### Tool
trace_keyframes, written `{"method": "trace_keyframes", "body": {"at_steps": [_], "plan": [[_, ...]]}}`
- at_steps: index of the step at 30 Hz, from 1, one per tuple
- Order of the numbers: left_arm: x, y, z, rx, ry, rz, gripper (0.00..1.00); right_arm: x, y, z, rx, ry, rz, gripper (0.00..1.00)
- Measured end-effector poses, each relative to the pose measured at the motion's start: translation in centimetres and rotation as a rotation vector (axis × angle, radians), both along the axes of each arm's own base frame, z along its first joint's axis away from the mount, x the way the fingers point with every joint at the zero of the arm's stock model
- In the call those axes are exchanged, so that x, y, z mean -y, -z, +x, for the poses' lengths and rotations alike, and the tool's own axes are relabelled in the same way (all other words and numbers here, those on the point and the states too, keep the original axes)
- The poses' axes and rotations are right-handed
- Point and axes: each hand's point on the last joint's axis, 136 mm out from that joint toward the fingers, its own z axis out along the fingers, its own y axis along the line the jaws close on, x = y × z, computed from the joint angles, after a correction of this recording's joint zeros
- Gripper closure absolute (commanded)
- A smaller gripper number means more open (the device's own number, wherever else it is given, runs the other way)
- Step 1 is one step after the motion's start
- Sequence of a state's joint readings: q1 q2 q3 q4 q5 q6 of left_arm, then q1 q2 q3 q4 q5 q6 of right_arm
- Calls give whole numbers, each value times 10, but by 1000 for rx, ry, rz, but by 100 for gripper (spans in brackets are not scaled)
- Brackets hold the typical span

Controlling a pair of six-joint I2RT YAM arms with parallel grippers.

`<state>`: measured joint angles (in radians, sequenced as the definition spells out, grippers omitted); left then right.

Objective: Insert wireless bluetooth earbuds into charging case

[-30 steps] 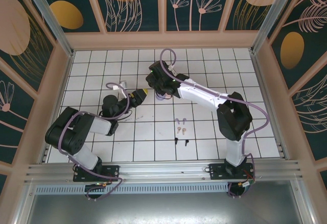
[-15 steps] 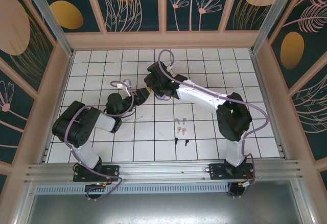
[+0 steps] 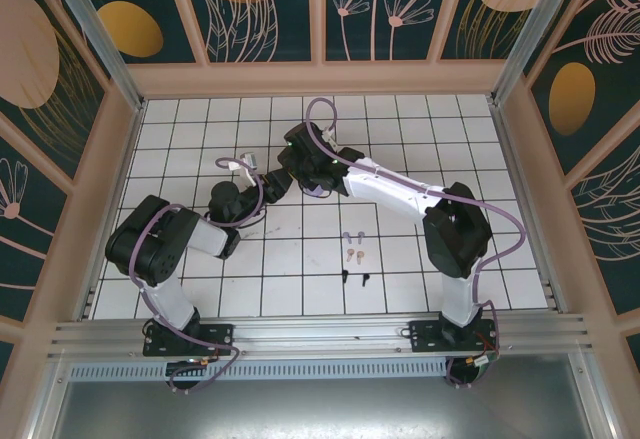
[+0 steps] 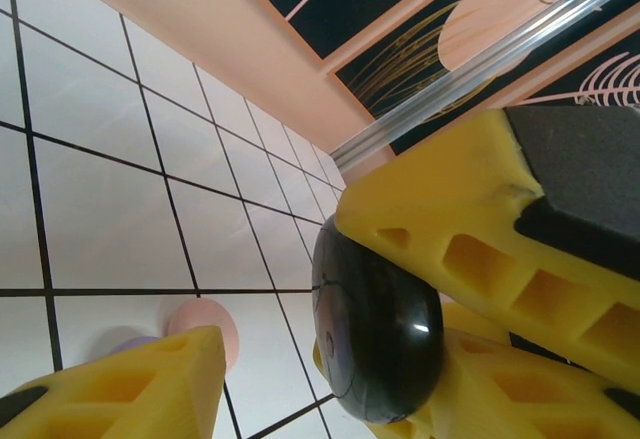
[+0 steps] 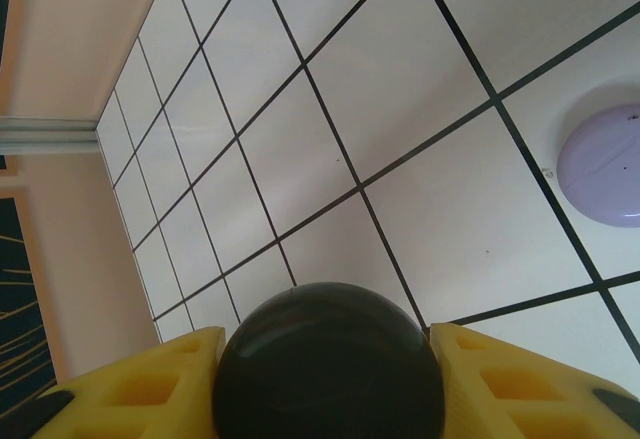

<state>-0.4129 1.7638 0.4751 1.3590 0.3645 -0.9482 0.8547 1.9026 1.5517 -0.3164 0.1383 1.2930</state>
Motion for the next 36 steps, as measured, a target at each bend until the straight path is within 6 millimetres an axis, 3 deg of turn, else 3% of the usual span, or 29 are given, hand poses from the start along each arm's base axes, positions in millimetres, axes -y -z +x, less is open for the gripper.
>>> {"method": "trace_keyframes", "body": {"at_steps": [23, 25, 29, 31, 36], "plan": [[4, -14, 0, 61, 2, -62, 95, -1, -6, 4, 26, 18, -3, 58], [4, -15, 0, 64, 1, -64, 99, -1, -6, 4, 28, 19, -3, 53], [2, -16, 1, 67, -8, -72, 100, -2, -9, 4, 30, 23, 3, 27], [0, -13, 4, 53, -23, -76, 100, -4, -13, 5, 40, 16, 6, 19], [-2, -9, 5, 36, -34, -75, 100, 1, -27, 7, 75, 17, 5, 17]]}}
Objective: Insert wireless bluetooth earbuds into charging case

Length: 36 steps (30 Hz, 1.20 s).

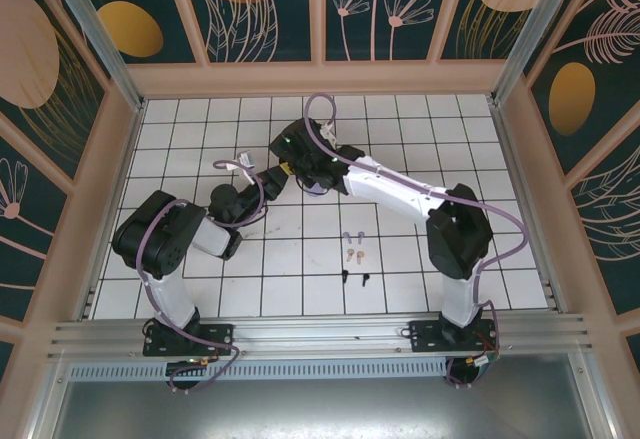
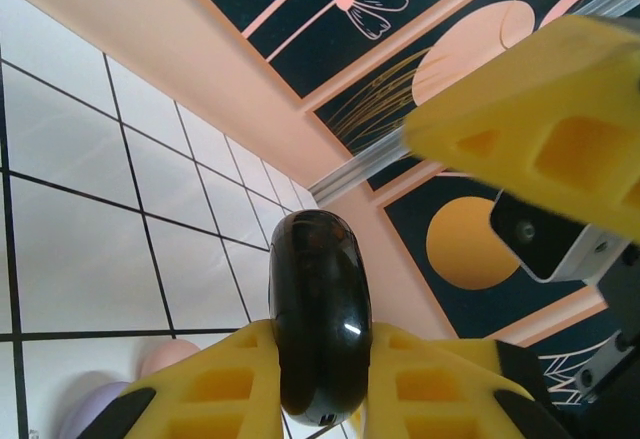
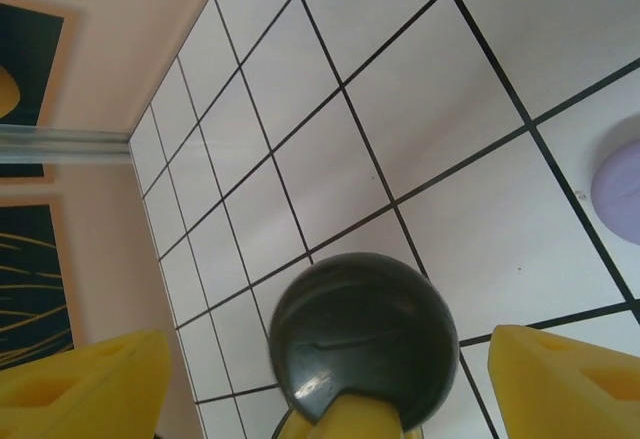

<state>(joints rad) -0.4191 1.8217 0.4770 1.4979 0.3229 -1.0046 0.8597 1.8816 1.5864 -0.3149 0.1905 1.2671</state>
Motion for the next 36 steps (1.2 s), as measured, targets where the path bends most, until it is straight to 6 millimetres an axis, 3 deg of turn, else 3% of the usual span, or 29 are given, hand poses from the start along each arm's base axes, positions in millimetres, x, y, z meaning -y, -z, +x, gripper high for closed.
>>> {"method": "trace_keyframes", "body": {"at_steps": [5, 9, 13, 16, 21, 27, 36], "plan": [[2, 7, -2, -31, 18, 17, 100, 27, -36, -3, 79, -6, 14, 17], [11, 5, -9, -48, 81, 62, 100, 71, -54, -6, 169, -35, -2, 17], [23, -17, -13, 1, 168, 118, 100, 122, -39, -5, 243, -92, -59, 18], [33, -32, -18, 45, 240, 165, 100, 148, -20, -13, 310, -188, -114, 18], [46, -33, -29, 54, 362, 221, 100, 143, -10, -43, 428, -435, -139, 19], [55, -31, -44, 31, 477, 221, 100, 129, -7, -66, 531, -620, -115, 20], [60, -33, -57, 20, 558, 195, 100, 113, 3, -73, 547, -739, -71, 24]]}}
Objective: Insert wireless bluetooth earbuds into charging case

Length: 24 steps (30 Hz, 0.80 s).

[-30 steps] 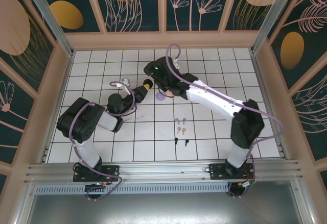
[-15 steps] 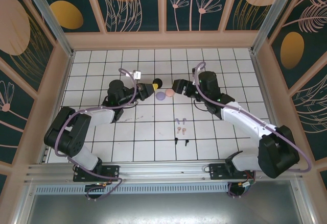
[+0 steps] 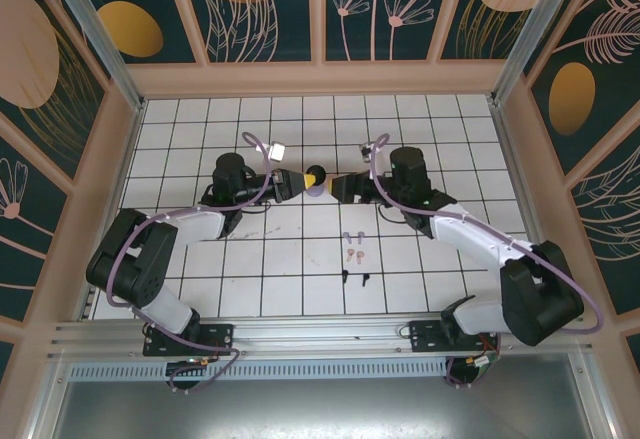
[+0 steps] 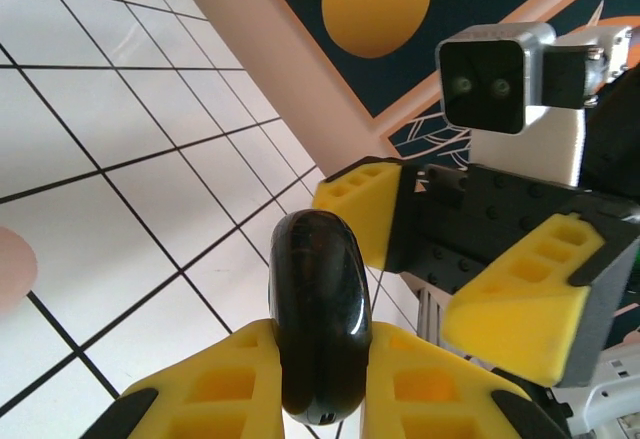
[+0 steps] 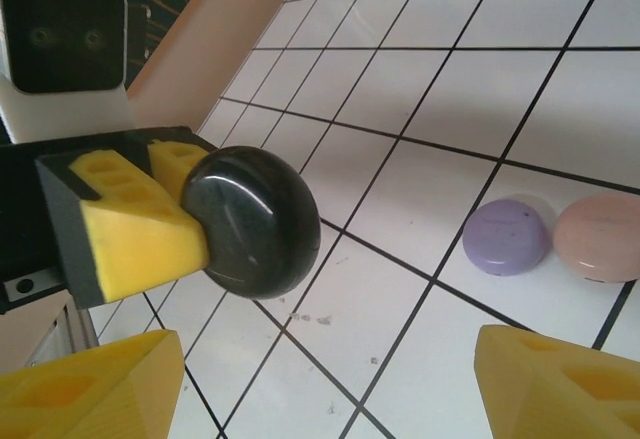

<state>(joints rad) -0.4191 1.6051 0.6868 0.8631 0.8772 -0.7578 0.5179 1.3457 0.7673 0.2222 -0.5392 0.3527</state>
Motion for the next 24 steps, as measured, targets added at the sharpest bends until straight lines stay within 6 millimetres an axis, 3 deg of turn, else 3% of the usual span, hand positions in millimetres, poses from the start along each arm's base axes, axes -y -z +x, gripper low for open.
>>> {"method": "trace_keyframes", "body": {"at_steps": [15, 24], "plan": [[2, -1, -6, -7, 35, -7, 100, -23, -4, 21, 4, -43, 11, 30], [-1, -5, -4, -12, 17, -8, 100, -22, -5, 27, 14, -33, 22, 38]]}}
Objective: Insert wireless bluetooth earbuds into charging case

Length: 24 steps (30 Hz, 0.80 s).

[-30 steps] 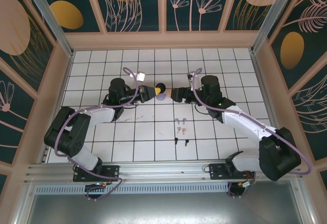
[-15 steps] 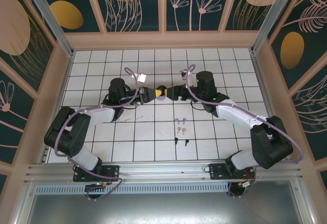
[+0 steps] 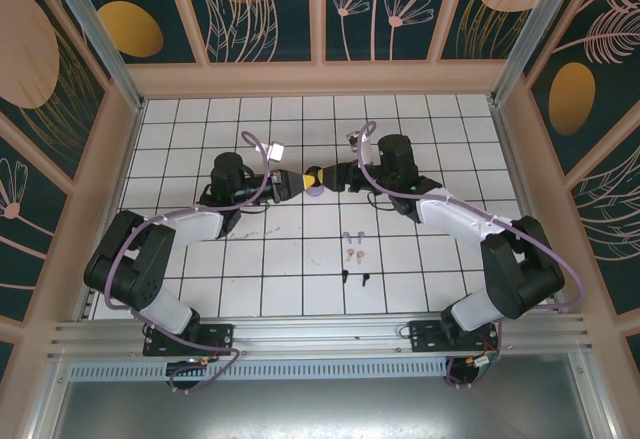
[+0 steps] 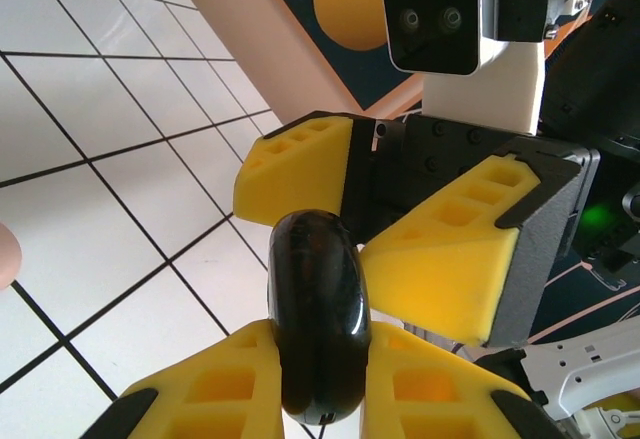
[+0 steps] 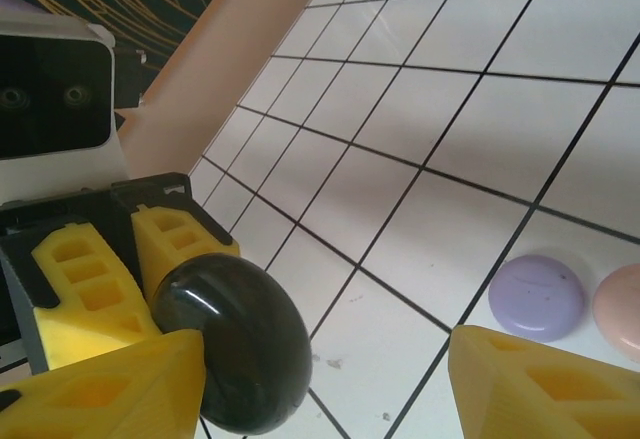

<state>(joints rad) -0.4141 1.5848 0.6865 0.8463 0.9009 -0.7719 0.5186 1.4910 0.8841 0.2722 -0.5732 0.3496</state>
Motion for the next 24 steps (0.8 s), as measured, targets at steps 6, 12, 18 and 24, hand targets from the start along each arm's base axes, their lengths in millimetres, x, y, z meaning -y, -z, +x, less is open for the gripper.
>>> {"method": "trace_keyframes", "body": {"at_steps": [6, 12, 18, 24], "plan": [[-1, -19, -7, 46, 17, -24, 100, 18, 15, 20, -25, 87, -28, 39], [-2, -26, -8, 67, 18, -34, 100, 25, 22, 14, -49, 103, -39, 39], [-1, -26, -12, 66, 40, -36, 100, 21, -11, -7, 4, 8, 22, 39], [0, -27, -18, 62, 79, -40, 100, 15, -18, -24, 1, -92, 42, 44]]}}
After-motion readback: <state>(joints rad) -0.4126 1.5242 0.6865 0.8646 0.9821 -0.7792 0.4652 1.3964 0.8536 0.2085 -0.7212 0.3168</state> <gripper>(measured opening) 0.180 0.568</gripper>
